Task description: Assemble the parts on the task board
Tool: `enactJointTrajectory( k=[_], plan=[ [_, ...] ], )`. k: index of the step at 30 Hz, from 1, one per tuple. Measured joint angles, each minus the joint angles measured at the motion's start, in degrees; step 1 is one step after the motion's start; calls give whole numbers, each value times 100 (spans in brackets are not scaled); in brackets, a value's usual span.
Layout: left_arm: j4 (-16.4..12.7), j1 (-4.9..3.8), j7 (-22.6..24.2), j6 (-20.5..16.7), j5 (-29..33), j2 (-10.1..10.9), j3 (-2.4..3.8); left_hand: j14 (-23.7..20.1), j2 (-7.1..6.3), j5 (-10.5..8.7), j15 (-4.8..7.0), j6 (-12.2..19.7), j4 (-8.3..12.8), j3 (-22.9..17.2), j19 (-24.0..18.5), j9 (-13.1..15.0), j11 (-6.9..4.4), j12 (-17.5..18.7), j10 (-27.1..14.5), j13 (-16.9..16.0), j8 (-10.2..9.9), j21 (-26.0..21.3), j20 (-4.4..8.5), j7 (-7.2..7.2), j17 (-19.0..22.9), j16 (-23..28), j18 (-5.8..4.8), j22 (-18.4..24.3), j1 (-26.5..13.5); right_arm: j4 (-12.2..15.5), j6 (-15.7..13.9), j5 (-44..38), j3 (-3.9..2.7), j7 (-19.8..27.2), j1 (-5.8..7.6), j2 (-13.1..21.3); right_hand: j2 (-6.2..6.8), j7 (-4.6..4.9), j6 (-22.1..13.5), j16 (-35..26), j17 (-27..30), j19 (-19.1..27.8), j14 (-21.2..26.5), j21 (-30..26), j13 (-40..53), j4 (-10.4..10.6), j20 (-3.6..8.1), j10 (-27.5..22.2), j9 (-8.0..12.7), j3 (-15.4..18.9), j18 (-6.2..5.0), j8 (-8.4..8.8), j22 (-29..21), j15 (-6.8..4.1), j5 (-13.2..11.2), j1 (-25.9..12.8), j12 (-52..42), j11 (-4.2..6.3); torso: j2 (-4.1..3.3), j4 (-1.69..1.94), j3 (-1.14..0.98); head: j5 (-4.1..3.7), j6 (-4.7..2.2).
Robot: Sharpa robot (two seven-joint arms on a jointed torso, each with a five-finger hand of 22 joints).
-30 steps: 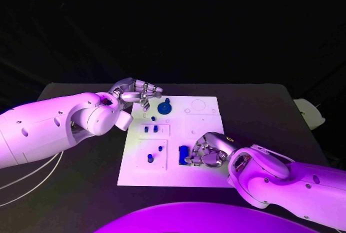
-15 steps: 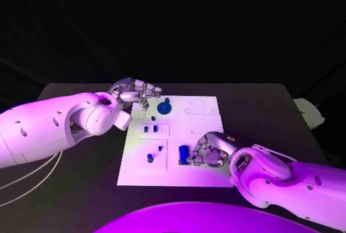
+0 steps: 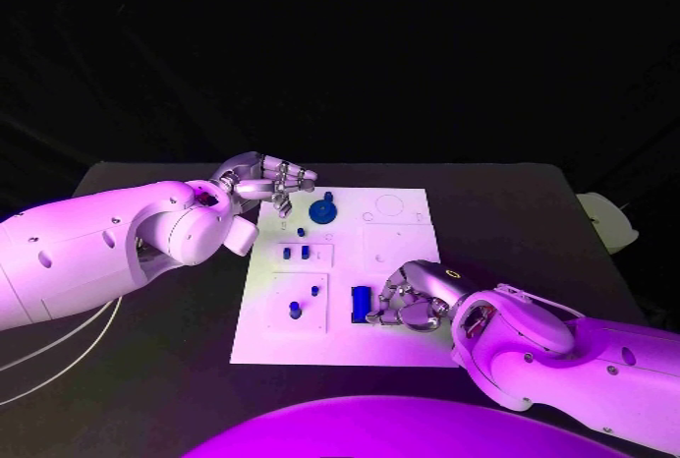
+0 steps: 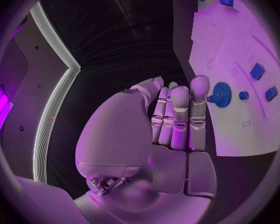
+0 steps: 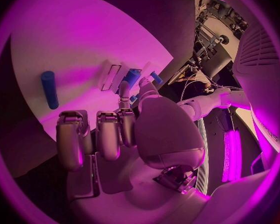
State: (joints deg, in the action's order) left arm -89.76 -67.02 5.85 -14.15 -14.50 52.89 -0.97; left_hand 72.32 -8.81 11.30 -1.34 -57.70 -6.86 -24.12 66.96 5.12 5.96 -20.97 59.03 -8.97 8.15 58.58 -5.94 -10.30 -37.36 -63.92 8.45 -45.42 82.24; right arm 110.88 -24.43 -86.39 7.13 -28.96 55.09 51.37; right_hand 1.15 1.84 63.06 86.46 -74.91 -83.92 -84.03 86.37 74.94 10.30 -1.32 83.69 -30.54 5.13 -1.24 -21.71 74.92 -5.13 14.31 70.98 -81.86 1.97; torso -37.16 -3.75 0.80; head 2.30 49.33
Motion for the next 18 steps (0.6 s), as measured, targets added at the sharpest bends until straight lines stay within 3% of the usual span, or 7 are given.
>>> enactJointTrajectory(
  k=[7,12,18],
  plan=[
    [-2,0,-1,0,0,6,0,0,0,0,0,0,0,0,0,0,0,0,0,0,0,0,0,0,0,0,0,0,0,-12,12,-1,0,0,0,50,0,0,0,0,0,0,0,0,0,0,0,0,-12,0,0,0,2,0,-22,0,0,0,0,-1,1,4,5],
    [-2,0,-1,0,0,8,0,0,0,0,0,0,0,0,0,0,0,0,0,0,0,0,0,0,0,0,0,0,0,95,-36,-11,-2,0,22,276,0,23,-128,0,0,0,0,0,0,0,0,0,-3,0,0,3,2,0,38,0,67,0,6,-7,2,-3,-3],
    [3,0,2,-3,0,13,-1,0,0,0,0,0,0,0,0,-4,0,0,0,1,0,0,0,0,1,0,0,0,0,217,-96,-6,-16,-13,225,781,-48,120,-266,0,1,0,0,-69,17,0,0,-32,89,0,0,191,2,0,89,48,208,-33,15,-13,4,-65,-24]
  ],
)
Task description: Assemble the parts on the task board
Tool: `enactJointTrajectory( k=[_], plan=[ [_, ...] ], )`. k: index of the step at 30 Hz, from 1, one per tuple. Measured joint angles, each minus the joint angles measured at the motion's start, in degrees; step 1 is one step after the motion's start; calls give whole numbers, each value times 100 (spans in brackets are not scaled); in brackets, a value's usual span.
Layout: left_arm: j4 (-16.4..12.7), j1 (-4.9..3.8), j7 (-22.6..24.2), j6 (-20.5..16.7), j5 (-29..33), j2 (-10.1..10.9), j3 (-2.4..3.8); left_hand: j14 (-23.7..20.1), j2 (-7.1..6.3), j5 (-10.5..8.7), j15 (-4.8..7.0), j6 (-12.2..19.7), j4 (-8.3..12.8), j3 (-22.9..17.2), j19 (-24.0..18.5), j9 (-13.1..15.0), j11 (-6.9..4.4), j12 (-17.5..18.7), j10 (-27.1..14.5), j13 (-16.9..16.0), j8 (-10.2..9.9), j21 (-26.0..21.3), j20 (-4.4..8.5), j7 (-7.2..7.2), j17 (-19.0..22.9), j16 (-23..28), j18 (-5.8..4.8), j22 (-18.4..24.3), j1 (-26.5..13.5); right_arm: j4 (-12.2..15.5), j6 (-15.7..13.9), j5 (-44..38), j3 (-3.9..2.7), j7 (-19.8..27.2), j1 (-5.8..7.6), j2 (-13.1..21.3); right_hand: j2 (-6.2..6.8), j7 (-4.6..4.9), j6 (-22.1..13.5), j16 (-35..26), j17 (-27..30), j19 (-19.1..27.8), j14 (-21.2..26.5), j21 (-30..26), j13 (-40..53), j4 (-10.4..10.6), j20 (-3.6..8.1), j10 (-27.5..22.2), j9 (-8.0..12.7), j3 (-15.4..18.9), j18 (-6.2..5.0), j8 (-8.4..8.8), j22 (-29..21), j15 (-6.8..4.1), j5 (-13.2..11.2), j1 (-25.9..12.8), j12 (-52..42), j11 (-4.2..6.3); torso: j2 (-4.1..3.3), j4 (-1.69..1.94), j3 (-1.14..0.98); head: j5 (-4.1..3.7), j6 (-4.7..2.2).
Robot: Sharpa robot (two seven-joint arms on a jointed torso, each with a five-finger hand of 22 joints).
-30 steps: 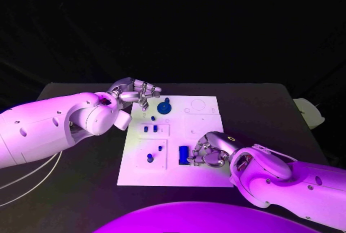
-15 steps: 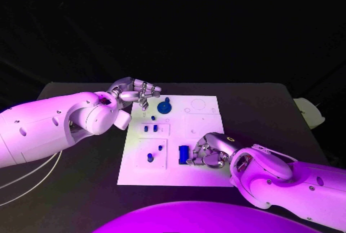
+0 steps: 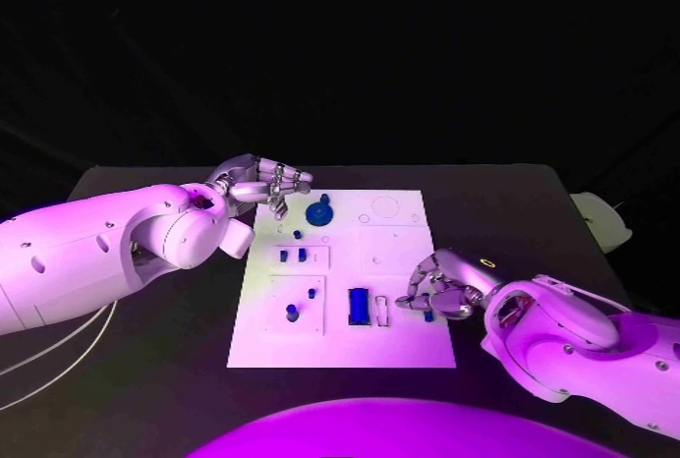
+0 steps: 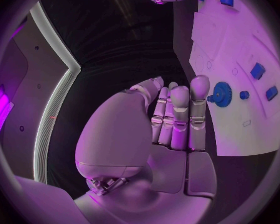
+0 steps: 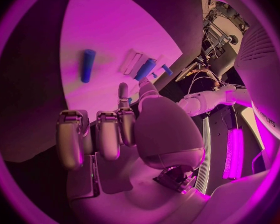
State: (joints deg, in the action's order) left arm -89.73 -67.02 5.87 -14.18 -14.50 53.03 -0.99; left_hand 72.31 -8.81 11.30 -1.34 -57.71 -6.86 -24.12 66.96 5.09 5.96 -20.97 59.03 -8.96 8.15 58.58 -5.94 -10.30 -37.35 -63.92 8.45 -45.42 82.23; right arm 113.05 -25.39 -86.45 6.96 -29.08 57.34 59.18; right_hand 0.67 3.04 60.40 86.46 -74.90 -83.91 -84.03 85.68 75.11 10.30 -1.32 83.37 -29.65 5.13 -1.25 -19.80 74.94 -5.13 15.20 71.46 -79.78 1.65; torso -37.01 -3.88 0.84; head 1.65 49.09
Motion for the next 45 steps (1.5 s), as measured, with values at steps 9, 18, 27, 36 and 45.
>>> enactJointTrajectory(
  k=[9,18,27,36,45],
  plan=[
    [-2,1,2,-1,0,22,-20,0,0,0,0,0,0,0,0,-1,21,0,-21,0,0,0,0,0,6,0,0,0,0,-35,11,-85,17,-69,37,528,-26,83,-123,-23,0,-1,11,-19,-6,1,-44,-11,247,-1,0,351,-1,74,68,89,59,-111,25,-40,5,-70,-14],
    [-2,0,6,-1,0,25,-27,0,0,0,0,0,0,0,21,0,21,0,-21,-4,0,0,-21,0,5,0,0,0,0,-145,101,-243,38,-188,-157,467,-26,113,-49,-22,-3,-1,-10,-19,-6,61,-85,-11,363,-3,0,461,-1,94,68,89,59,-111,29,-46,5,-99,-9],
    [-10,1,7,-1,0,26,-28,0,0,0,0,0,0,0,21,0,21,0,-21,-4,0,0,-21,0,5,0,0,0,0,-297,121,-316,45,-274,-253,234,-37,103,44,-22,-4,-1,-10,-19,-5,167,-84,-11,427,55,1,497,-2,94,68,31,59,-111,23,-42,5,-105,-15],
    [-17,1,7,-1,0,29,-29,0,0,0,0,0,0,0,21,1,21,0,-21,-4,0,0,-21,0,5,0,0,0,0,-439,116,-365,46,-325,-287,66,-43,82,105,-22,-3,-1,-10,-19,-5,182,-84,-11,440,39,1,497,-3,94,68,25,58,-111,24,-46,5,-113,0],
    [-24,1,7,0,0,31,-29,0,0,0,0,0,0,0,21,1,20,0,-20,-3,0,0,-21,0,11,0,0,0,0,-525,130,-460,34,-338,-317,-63,-67,51,179,-22,-3,-1,-10,-19,4,171,-84,-11,448,28,1,505,-3,94,68,52,57,-111,27,-48,5,-130,3]
  ],
)
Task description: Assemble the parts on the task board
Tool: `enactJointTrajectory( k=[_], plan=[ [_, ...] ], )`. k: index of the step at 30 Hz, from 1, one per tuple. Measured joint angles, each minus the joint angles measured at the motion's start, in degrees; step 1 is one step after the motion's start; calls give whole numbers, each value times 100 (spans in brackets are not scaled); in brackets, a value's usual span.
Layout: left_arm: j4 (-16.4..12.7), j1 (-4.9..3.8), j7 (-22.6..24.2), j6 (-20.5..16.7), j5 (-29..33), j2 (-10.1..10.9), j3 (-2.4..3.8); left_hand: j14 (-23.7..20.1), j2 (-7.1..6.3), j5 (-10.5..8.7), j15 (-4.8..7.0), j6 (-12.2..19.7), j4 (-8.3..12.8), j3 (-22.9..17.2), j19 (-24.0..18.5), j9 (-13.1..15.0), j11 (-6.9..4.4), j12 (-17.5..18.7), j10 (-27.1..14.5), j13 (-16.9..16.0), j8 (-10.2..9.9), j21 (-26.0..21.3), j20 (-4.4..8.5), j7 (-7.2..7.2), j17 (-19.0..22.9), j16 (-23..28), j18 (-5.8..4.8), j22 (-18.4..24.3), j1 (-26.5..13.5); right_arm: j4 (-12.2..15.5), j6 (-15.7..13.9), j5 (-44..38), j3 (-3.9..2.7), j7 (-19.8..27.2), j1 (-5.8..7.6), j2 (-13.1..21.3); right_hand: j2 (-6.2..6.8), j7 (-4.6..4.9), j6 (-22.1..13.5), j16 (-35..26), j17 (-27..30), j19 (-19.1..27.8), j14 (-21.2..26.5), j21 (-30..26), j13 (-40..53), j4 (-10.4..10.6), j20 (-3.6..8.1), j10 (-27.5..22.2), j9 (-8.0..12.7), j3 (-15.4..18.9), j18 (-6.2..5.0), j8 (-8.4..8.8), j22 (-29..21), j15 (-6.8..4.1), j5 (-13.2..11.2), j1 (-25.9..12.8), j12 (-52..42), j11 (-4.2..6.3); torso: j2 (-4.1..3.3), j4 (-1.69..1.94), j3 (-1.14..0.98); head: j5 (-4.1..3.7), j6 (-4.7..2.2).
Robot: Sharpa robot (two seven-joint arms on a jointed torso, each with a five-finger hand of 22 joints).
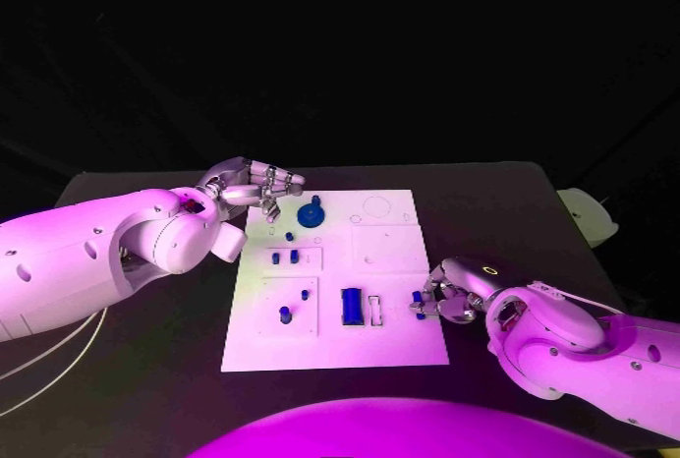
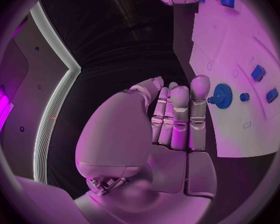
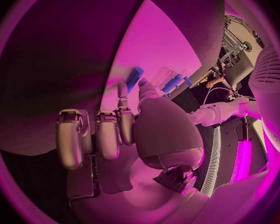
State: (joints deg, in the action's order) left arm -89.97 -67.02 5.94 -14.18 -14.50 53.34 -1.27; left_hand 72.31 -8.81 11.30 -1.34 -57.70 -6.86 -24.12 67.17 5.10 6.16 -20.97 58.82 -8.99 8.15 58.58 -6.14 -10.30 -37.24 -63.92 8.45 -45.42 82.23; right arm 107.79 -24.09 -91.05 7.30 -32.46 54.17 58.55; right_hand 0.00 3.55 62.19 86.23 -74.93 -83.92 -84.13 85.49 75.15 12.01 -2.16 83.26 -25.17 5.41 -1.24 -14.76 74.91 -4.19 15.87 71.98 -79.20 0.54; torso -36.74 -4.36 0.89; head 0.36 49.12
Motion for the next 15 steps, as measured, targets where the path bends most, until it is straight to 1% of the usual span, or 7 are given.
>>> enactJointTrajectory(
  k=[2,5,7,9,13,15],
  plan=[
    [-1,0,-1,0,0,2,0,0,0,0,0,0,0,0,0,0,0,0,0,0,0,0,0,0,0,0,0,0,0,-17,27,-74,-5,-1,-6,-24,16,-18,36,0,0,0,0,0,4,-40,0,0,4,-41,0,26,0,0,-31,108,-1,0,0,0,1,-1,-3],
    [-3,0,-3,0,0,4,0,0,0,0,0,0,0,0,0,0,0,0,0,0,0,0,0,0,0,0,0,0,0,-38,95,-244,-12,-2,-17,-47,27,-26,48,0,0,0,0,0,4,-87,0,13,5,-82,0,25,0,0,-175,228,-17,13,2,-1,1,7,-3],
    [-6,0,-3,0,0,6,0,0,0,0,0,0,0,0,0,0,0,0,0,0,0,0,0,0,0,0,0,0,0,-49,147,-369,-17,-2,-22,-59,39,-37,76,0,0,0,0,0,4,-147,0,23,5,-121,0,21,0,0,-390,313,-22,23,3,-1,1,10,0],
    [-12,0,-4,1,0,10,0,0,0,0,0,0,0,0,0,0,0,0,0,0,0,0,0,0,0,0,0,0,0,-58,206,-515,-21,-2,-27,-73,34,-43,84,0,0,0,0,0,4,-194,0,23,4,-167,0,38,0,0,-543,364,-14,23,3,-1,4,13,5],
    [-29,0,-4,1,0,17,0,0,0,0,0,0,0,0,0,0,-21,0,-21,-5,23,0,0,0,0,0,0,9,0,-69,304,-759,-30,8,-37,-105,57,-44,86,0,1,0,0,0,7,-258,0,23,4,-232,0,70,-1,1,-570,463,23,23,3,-1,6,17,10],
    [-33,0,-4,1,0,20,0,0,0,0,0,0,0,0,0,0,-21,0,-21,-5,23,0,0,0,0,0,0,9,0,-71,359,-871,-33,14,-39,-120,117,-36,95,0,1,0,0,0,10,-321,0,23,3,-294,0,70,-1,1,-571,568,30,22,3,-1,7,18,13]
  ],
)
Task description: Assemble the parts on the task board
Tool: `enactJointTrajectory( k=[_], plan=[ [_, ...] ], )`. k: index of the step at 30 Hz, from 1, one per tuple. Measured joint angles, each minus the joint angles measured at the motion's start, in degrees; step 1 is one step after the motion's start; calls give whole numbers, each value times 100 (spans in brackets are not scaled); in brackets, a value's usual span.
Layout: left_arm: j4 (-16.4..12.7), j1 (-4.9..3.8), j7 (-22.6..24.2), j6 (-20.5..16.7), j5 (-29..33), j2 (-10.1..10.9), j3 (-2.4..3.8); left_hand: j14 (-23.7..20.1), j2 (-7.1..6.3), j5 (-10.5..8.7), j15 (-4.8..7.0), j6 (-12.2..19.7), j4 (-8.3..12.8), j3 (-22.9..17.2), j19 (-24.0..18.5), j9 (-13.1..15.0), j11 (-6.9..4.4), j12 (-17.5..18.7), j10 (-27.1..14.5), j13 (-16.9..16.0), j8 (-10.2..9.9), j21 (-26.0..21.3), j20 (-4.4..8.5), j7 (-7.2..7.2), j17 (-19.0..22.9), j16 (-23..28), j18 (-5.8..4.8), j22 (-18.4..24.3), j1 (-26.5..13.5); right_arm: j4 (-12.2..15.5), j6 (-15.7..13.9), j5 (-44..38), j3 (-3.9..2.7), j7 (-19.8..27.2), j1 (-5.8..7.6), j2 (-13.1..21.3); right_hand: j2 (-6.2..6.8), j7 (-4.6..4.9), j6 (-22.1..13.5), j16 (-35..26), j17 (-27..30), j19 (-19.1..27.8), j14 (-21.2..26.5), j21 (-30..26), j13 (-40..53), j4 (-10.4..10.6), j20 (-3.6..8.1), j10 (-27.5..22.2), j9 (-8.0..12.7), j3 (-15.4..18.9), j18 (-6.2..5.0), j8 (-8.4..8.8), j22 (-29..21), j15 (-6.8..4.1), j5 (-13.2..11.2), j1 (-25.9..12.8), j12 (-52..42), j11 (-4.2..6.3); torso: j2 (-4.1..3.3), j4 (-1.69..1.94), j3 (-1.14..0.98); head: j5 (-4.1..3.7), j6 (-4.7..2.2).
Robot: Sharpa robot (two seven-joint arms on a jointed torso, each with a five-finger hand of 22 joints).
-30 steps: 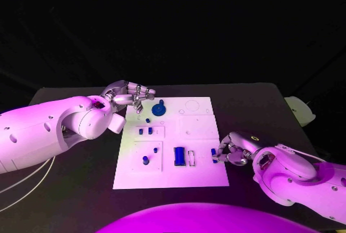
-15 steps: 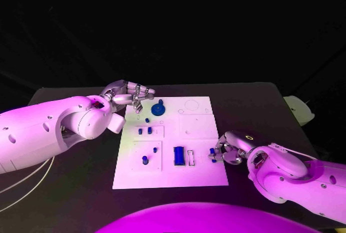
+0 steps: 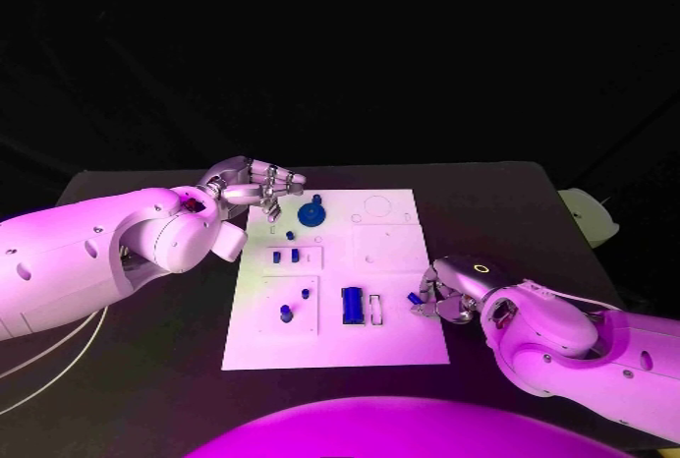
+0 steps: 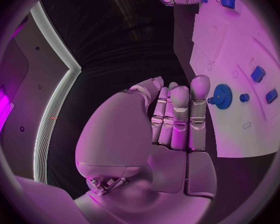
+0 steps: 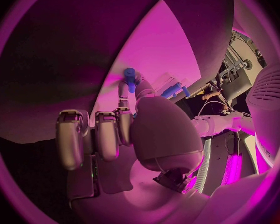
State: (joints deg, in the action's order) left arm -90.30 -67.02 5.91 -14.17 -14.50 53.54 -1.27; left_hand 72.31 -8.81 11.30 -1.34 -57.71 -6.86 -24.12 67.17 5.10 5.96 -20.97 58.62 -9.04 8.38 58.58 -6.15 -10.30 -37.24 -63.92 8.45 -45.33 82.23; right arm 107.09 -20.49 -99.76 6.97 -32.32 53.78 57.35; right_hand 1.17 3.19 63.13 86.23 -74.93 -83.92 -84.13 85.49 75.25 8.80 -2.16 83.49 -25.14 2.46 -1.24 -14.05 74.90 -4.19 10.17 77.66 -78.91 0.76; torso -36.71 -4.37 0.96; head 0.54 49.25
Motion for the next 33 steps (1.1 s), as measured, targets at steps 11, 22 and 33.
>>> enactJointTrajectory(
  k=[11,22,33],
  plan=[
    [-11,-1,0,0,0,23,0,0,0,0,0,0,0,0,0,0,0,0,0,1,0,0,0,0,0,0,0,0,0,23,172,-317,-10,26,-2,-55,111,8,34,0,1,0,0,0,10,-174,0,-1,174,-251,0,63,4,0,354,111,17,-1,1,3,-3,11,20],
    [-20,-1,-3,0,0,33,0,0,0,0,0,20,0,0,0,1,0,-32,0,1,0,0,0,20,-1,0,0,-1,0,127,13,-181,14,1,-29,-8,1,-2,44,0,1,0,21,89,9,-99,0,10,227,-570,0,135,4,-21,516,80,18,10,1,4,-7,25,30],
    [-34,-1,-9,0,0,18,0,0,0,0,0,21,0,0,0,-4,0,-32,0,2,0,-23,0,20,-6,-3,0,7,0,432,-298,328,3,-28,17,18,-4,-15,56,0,1,0,22,116,9,-120,0,11,225,-801,0,132,3,-22,544,86,16,11,1,3,-7,40,27]
  ],
)
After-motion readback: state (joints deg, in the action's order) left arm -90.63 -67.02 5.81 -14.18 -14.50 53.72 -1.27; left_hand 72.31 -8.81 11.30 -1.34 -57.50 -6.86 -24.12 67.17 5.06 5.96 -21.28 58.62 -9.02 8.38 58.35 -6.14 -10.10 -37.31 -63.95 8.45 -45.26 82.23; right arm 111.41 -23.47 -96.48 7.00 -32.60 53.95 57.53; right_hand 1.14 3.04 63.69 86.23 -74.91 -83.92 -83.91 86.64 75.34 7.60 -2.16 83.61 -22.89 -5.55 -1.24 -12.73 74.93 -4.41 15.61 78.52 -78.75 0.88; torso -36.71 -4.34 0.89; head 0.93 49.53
